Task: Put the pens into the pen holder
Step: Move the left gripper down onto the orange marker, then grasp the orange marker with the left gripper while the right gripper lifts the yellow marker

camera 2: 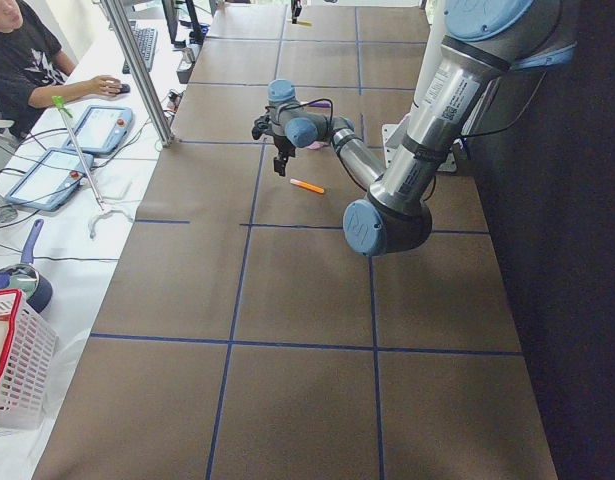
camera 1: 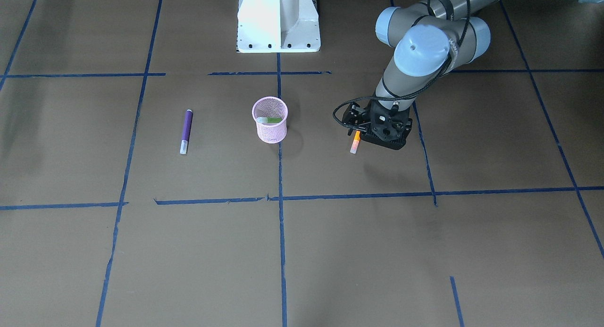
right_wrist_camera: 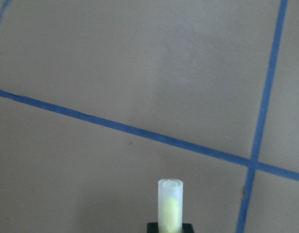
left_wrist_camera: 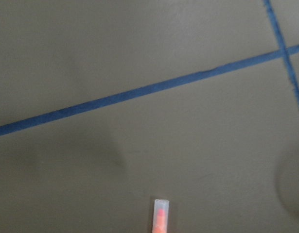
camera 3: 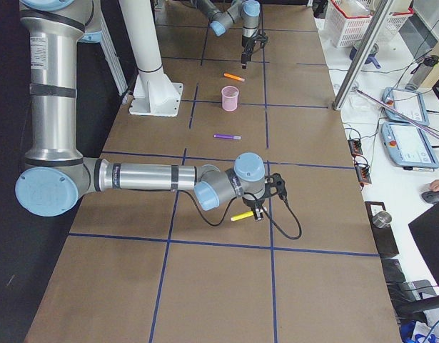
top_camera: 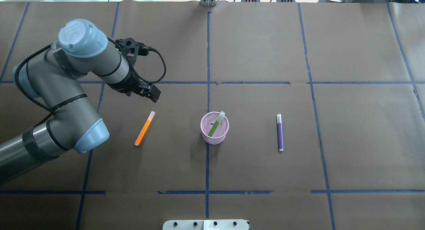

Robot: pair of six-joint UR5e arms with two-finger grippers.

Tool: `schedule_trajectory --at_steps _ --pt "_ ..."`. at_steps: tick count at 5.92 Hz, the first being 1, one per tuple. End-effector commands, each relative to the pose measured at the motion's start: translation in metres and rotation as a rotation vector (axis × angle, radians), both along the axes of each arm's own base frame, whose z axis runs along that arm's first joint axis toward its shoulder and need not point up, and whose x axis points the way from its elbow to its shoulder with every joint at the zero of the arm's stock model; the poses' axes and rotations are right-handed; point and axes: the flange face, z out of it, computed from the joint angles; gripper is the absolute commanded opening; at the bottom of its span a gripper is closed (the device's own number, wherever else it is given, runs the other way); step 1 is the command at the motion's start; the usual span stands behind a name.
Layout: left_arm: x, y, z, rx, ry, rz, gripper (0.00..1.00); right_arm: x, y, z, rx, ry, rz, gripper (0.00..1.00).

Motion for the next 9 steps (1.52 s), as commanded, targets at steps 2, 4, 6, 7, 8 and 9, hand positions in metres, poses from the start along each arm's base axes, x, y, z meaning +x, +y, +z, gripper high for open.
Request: schedule_trajectory --at_steps 2,4,6,7,8,9 --pt "0.035 -0.012 0.046 0.097 -0.068 0.163 1.00 -0.099 0.006 -0.159 0.105 -0.089 0.074 0.00" --pt "0.048 0.000 0.042 0.097 -0.060 0.188 1.00 -0.130 0.028 -0.208 0.155 -0.115 0.122 0.00" --pt "0.056 0.010 0.040 0.094 -0.062 0.194 1.00 -0.189 0.049 -0.244 0.143 -0.154 0.205 0.00" --pt "0.061 0.017 0.042 0.094 -0.066 0.205 1.00 -0.223 0.060 -0.268 0.144 -0.192 0.252 0.00" --pt "0.065 0.022 0.044 0.098 -0.072 0.209 1.00 -0.249 0.069 -0.280 0.151 -0.208 0.276 0.00" --pt "0.069 0.025 0.044 0.104 -0.077 0.211 1.00 -0.281 0.079 -0.302 0.174 -0.230 0.280 0.00"
